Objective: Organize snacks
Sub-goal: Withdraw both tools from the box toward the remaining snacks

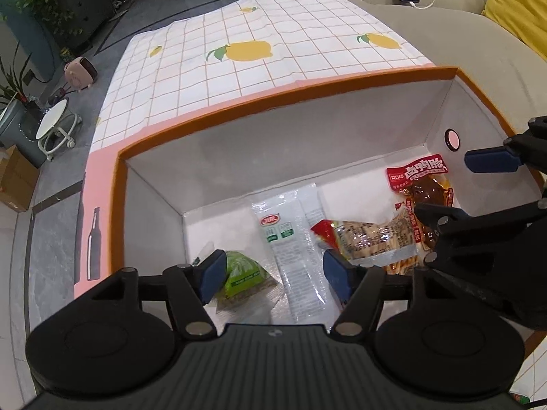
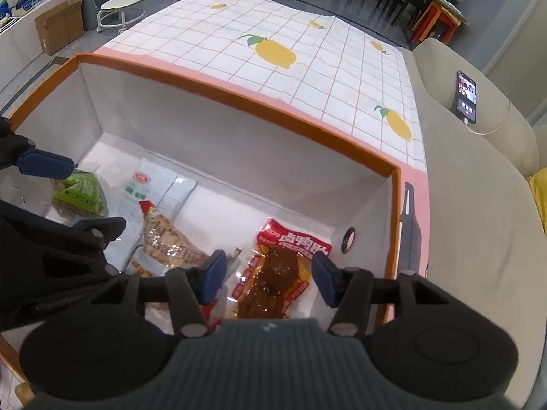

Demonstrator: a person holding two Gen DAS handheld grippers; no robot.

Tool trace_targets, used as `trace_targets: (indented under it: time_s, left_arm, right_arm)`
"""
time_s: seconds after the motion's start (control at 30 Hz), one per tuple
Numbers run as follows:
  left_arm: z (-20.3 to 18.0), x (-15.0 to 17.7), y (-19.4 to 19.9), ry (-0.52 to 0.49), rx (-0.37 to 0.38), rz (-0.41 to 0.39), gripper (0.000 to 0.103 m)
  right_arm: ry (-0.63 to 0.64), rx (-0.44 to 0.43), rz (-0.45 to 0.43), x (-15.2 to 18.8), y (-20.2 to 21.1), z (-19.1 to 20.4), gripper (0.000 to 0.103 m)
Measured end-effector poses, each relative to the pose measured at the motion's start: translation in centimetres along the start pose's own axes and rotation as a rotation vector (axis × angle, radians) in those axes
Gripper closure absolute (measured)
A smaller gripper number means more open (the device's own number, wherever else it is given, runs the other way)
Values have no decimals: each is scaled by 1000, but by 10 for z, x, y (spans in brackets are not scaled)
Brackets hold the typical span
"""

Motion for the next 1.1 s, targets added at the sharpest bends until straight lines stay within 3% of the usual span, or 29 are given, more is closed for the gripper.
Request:
trace_targets:
  time_s: [0.3, 0.6, 0.83, 1.1]
  left_arm:
    - [10, 1, 31, 29, 1, -40, 27]
    - [18, 9, 88, 58, 6, -126, 27]
    - [24, 34, 146, 118, 29, -249, 27]
    - [20, 82, 201, 168, 50, -358, 27]
  right_arm:
    - [-8, -4, -24, -1, 25, 1, 44]
    - [-32, -14, -83, 4, 77, -1, 41]
    - [-72, -39, -187, 22, 134, -1, 38]
    - [-127, -79, -317, 67, 195, 12, 36]
Point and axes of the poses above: each gripper's, at about its wrist camera, not at the fingertips, and y roughly against the way its jaws point, z to its left, x to its underside, the point moved 5 cm from there along -y, roughly the way its jaws point, and after that the axes turned 1 degree about -z, right-handed, at the moved point
